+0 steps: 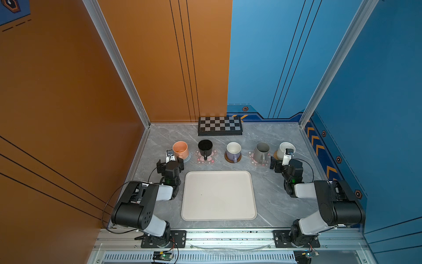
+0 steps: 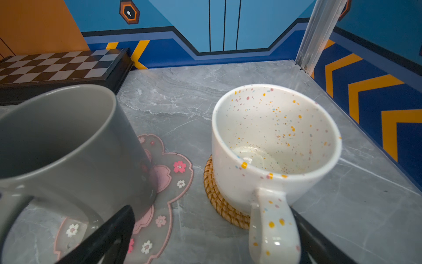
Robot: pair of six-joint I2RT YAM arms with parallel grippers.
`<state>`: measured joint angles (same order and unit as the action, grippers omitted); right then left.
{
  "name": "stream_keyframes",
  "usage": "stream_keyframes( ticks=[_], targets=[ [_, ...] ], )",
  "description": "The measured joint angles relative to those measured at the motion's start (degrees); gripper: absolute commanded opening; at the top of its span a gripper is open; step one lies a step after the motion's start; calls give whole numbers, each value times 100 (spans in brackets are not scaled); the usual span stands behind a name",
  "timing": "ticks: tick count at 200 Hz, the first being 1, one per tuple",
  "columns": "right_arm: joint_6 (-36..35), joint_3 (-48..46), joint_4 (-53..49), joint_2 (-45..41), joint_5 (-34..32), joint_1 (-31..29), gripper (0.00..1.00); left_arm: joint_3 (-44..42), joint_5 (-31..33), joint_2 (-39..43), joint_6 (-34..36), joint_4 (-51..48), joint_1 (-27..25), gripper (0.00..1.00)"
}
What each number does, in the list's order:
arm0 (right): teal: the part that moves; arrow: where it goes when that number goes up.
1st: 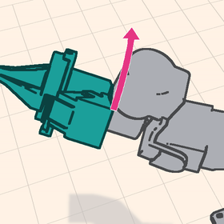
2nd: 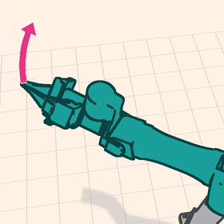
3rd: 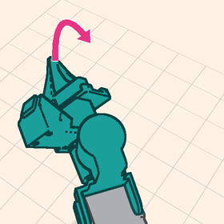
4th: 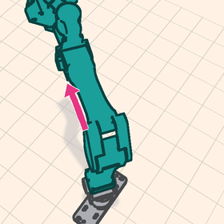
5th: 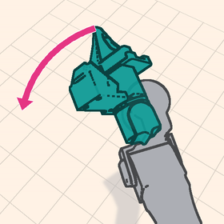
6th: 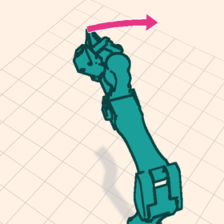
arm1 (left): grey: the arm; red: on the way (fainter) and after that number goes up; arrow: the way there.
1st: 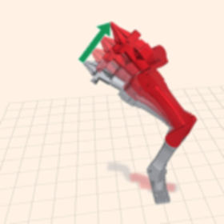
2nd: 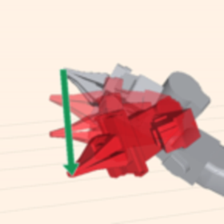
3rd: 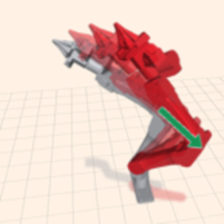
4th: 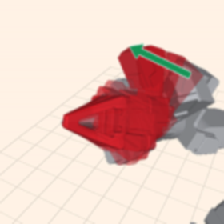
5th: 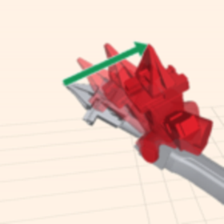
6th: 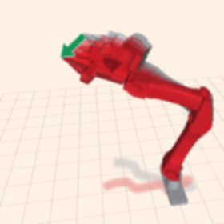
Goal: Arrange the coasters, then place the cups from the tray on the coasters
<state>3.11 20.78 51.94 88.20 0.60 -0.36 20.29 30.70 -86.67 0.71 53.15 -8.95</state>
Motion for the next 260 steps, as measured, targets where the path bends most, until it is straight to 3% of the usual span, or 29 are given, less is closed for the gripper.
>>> stream_keyframes(
  ticks=[67, 260],
  targets=[
    [-11, 0, 4, 0, -149, 4, 100, -140, -673, -321, 105, 566, 177, 98],
    [-11, 0, 4, 0, -387, -7, 100, -369, -673, -409, 146, 1167, 111, 98]
  ],
)
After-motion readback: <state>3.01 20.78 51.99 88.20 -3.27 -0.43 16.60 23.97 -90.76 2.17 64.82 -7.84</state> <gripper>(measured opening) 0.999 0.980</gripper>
